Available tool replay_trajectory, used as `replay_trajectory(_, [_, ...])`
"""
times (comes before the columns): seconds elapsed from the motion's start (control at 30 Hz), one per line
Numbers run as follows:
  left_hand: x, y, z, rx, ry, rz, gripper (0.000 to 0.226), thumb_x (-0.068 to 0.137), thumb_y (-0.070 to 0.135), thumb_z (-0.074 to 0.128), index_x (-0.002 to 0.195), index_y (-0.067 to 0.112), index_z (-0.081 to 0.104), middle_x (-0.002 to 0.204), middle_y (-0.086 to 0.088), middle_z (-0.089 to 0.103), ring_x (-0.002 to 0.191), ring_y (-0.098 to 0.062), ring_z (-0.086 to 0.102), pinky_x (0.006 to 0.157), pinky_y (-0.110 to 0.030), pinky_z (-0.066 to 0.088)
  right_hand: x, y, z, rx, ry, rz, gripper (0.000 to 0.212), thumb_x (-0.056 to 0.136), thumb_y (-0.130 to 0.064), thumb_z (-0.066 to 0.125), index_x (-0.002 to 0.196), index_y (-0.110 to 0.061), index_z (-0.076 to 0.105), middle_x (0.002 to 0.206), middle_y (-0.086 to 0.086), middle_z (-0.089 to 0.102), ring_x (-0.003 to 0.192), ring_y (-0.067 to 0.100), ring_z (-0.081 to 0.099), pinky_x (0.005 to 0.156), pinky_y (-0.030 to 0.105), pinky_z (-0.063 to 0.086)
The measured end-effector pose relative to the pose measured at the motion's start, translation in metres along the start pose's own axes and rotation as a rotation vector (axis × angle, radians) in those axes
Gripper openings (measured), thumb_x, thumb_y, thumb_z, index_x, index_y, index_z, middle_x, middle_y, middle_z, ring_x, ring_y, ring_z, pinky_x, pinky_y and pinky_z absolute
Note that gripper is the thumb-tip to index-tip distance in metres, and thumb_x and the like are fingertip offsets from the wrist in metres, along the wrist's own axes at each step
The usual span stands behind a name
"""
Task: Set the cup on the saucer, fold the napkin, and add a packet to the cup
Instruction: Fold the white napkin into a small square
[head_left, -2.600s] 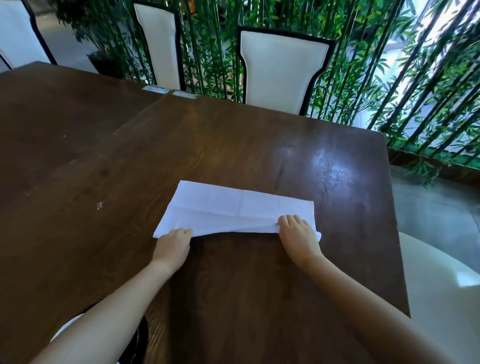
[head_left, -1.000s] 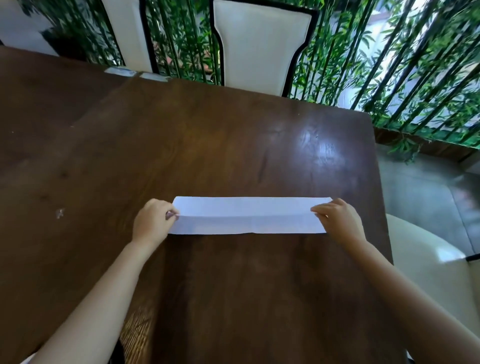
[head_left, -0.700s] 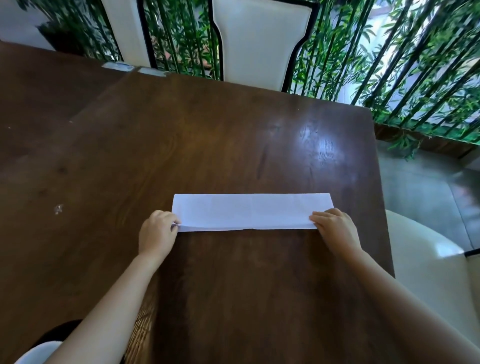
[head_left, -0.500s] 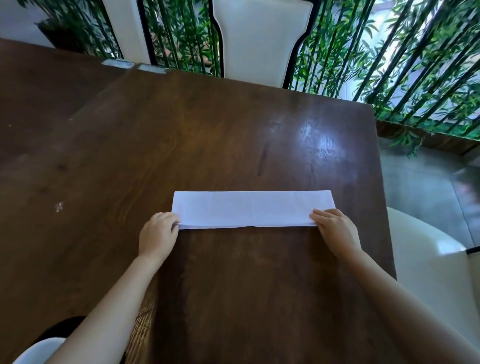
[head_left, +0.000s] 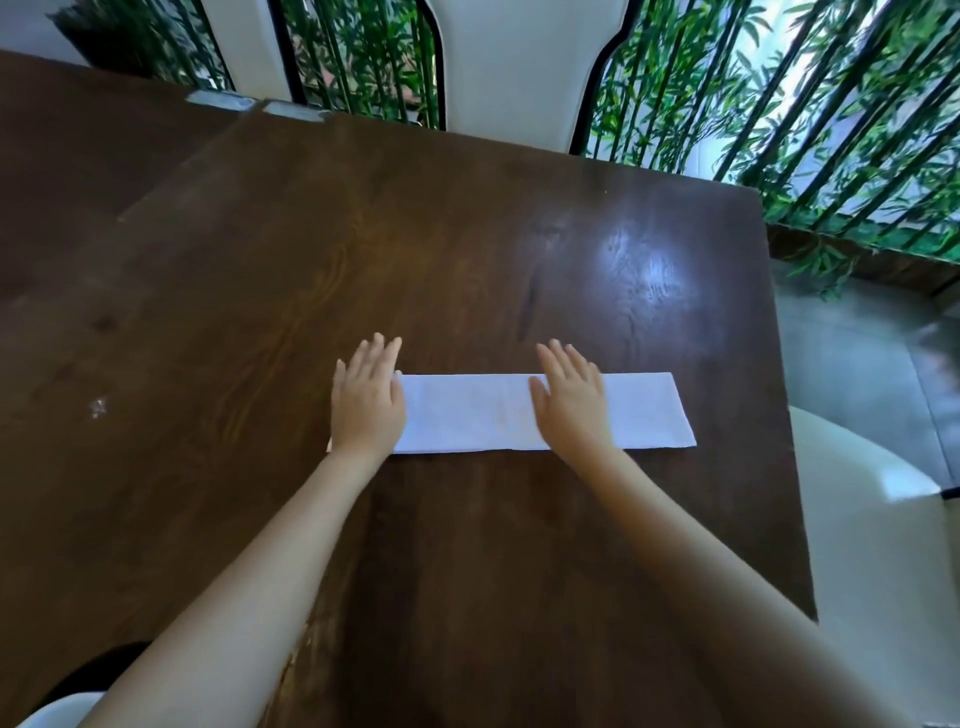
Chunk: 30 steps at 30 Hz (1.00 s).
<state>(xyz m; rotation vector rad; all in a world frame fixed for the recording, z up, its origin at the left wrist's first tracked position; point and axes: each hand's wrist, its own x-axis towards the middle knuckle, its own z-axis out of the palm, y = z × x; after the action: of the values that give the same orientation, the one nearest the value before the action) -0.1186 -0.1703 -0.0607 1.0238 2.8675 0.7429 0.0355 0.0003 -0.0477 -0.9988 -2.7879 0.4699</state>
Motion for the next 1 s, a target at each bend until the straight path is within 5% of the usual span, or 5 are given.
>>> replay_trajectory(0.2, [-0.013, -0.008, 0.051, 0.301, -0.217, -0.067, 0.054, 0.097, 0.038, 0.021, 0.148, 0.023, 0.015, 0.159, 0.0, 0.015, 0.146, -0.015, 0.007, 0.114, -0.055, -0.001, 0.006, -0.059, 0.065, -0.101, -0.26, -0.155, 0.053, 0.101, -0.035, 0.019, 0.15, -0.018, 0.008, 0.16, -0.001, 0.003, 0.147, 0.019, -0.005, 0.118, 0.046, -0.005])
replay_trajectory(0.5, [-0.02, -0.03, 0.047, 0.346, -0.124, -0.062, 0.072, 0.092, 0.056, 0.02, 0.149, 0.013, 0.011, 0.159, -0.004, 0.011, 0.147, -0.016, 0.005, 0.117, -0.042, -0.005, -0.005, -0.014, 0.062, -0.113, -0.181, -0.161, 0.059, 0.095, -0.051, 0.013, 0.149, -0.029, 0.008, 0.16, -0.007, 0.004, 0.147, 0.016, -0.005, 0.12, 0.043, -0.001])
replay_trajectory(1.0, [-0.02, -0.027, 0.037, 0.379, -0.155, -0.089, 0.086, 0.082, 0.066, 0.0, 0.149, 0.013, 0.008, 0.159, -0.004, 0.006, 0.147, -0.016, 0.0, 0.118, -0.043, -0.001, -0.011, 0.114, 0.013, -0.192, -0.123, 0.125, 0.06, 0.096, -0.049, 0.014, 0.15, -0.025, 0.002, 0.16, -0.007, -0.001, 0.147, 0.012, -0.007, 0.121, 0.035, -0.003])
